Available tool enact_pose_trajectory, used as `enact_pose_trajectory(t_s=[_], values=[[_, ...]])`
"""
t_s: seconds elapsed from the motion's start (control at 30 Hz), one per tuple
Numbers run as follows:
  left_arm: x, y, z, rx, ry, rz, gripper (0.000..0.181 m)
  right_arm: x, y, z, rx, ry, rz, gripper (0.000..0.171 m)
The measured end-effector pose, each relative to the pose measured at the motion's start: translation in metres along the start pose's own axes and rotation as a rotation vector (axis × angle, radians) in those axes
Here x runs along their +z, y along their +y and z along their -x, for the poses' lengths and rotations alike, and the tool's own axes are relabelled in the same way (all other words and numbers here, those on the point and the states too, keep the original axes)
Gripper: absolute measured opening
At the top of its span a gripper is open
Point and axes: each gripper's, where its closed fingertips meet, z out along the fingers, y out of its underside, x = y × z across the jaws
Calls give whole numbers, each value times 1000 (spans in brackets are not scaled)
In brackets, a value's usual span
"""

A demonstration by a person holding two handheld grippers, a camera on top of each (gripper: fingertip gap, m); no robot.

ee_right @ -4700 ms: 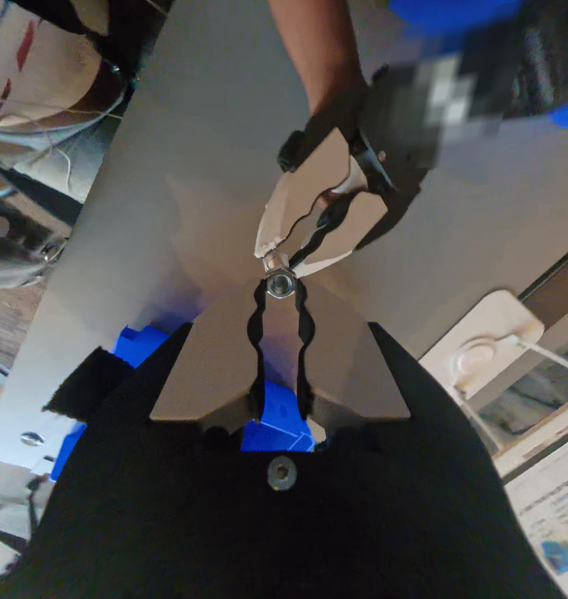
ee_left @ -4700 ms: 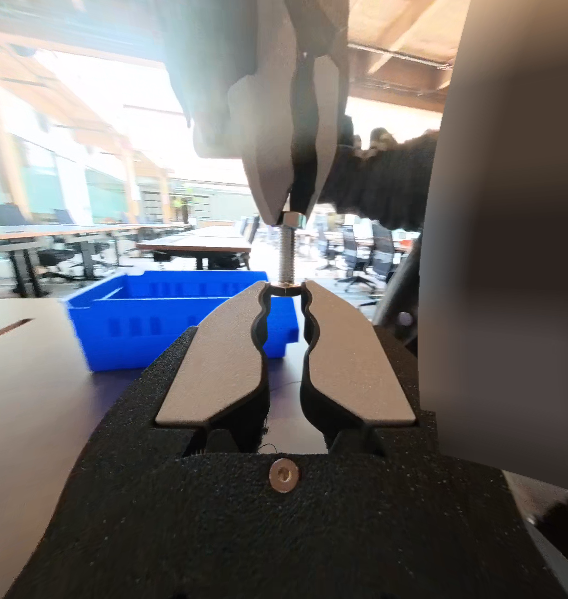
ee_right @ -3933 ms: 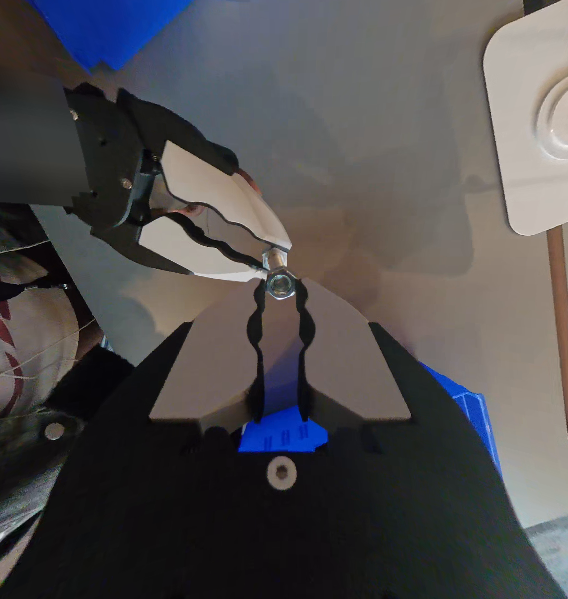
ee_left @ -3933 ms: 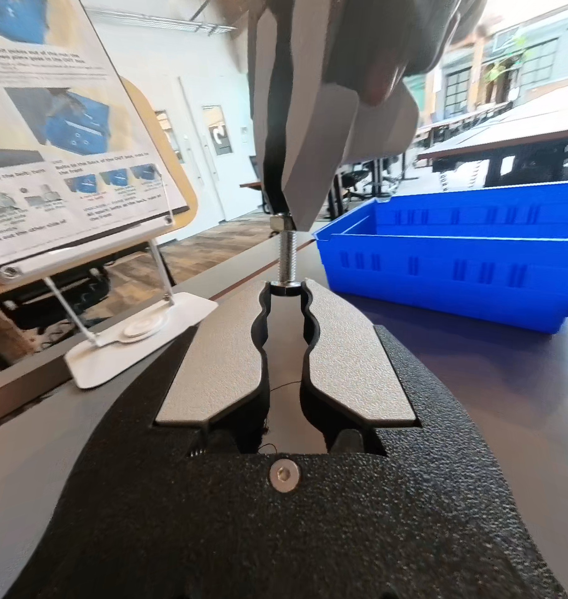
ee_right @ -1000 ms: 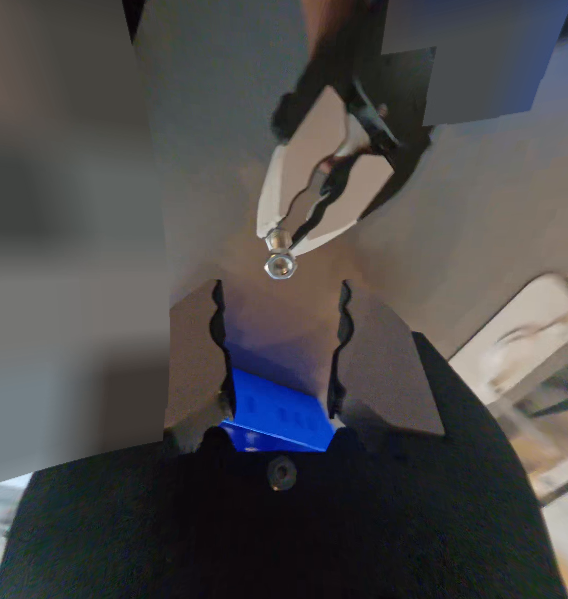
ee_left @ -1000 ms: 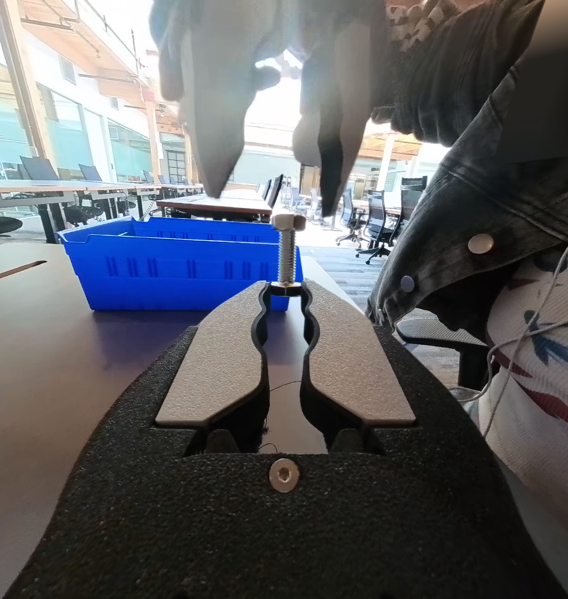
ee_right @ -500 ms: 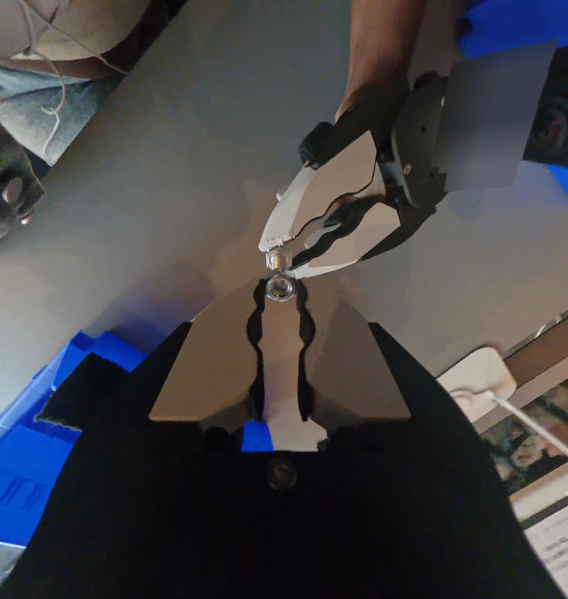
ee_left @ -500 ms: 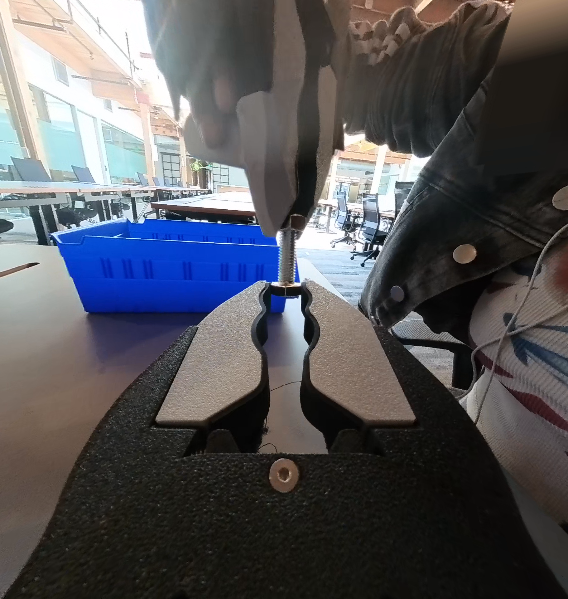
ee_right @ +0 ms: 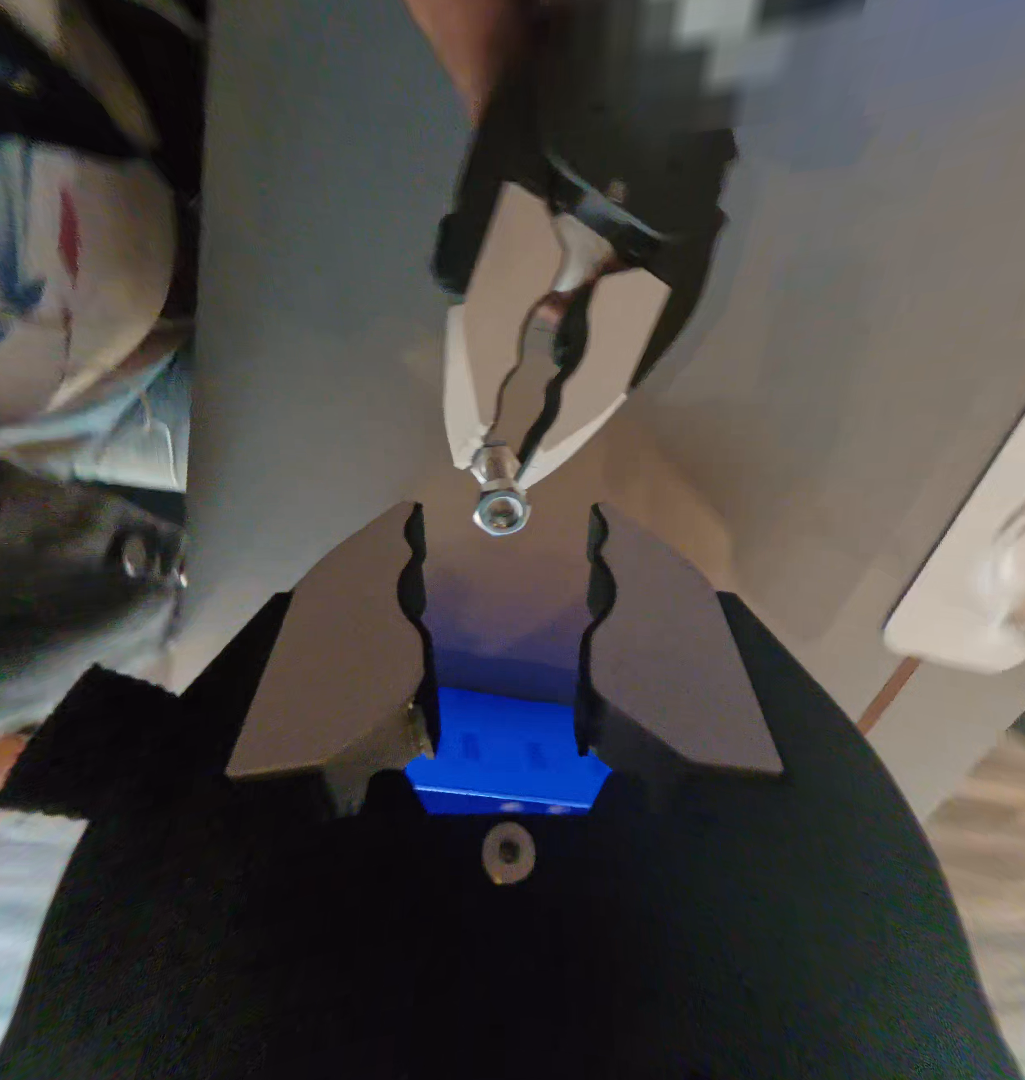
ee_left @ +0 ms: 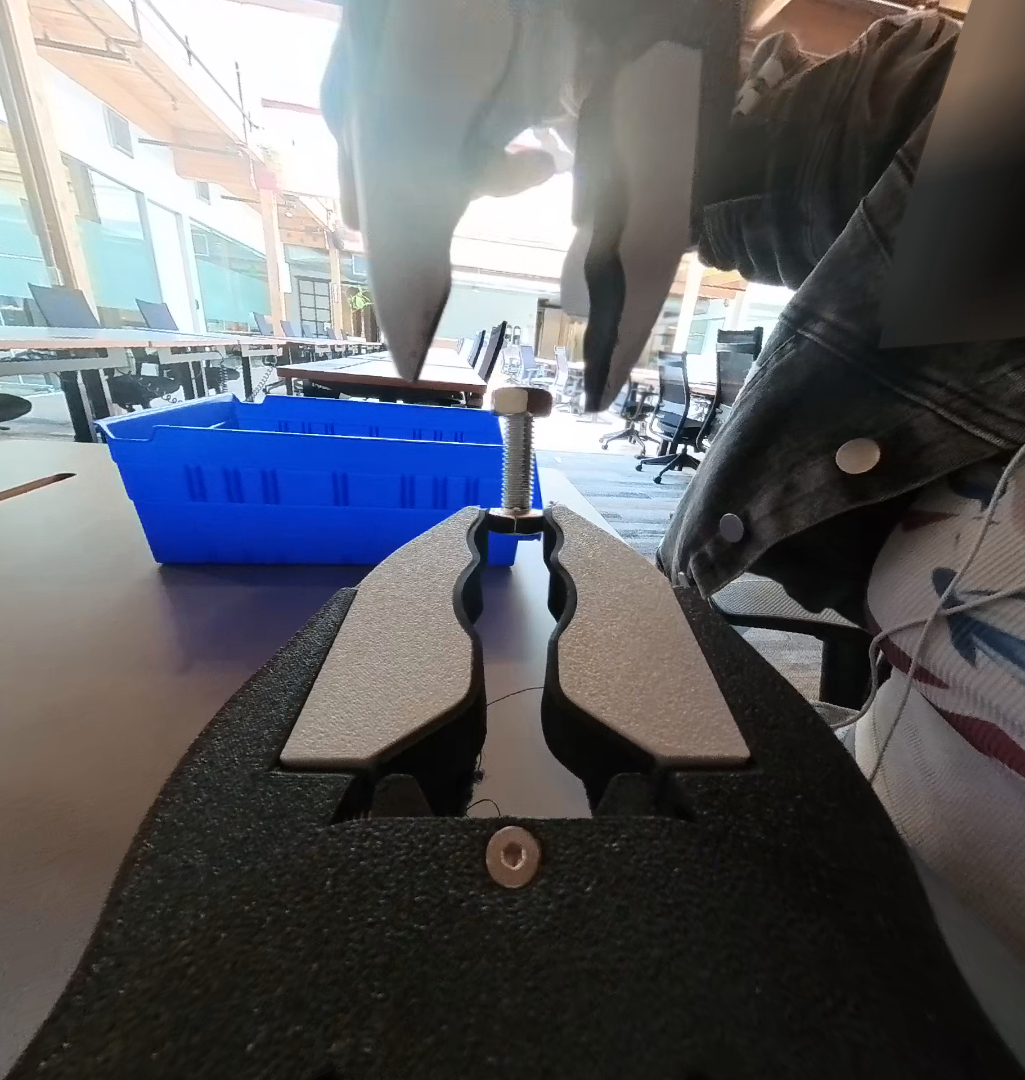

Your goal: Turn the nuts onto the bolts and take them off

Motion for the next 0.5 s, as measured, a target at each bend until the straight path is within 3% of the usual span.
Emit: enact_pose_trajectory(t_s=[0.17, 0.5], values=[[1, 0, -1, 0, 8, 0, 17, -3, 4, 2, -298, -17, -20, 43], [0, 1, -2, 0, 15, 4, 17, 2, -3, 2, -397, -59, -102, 28]])
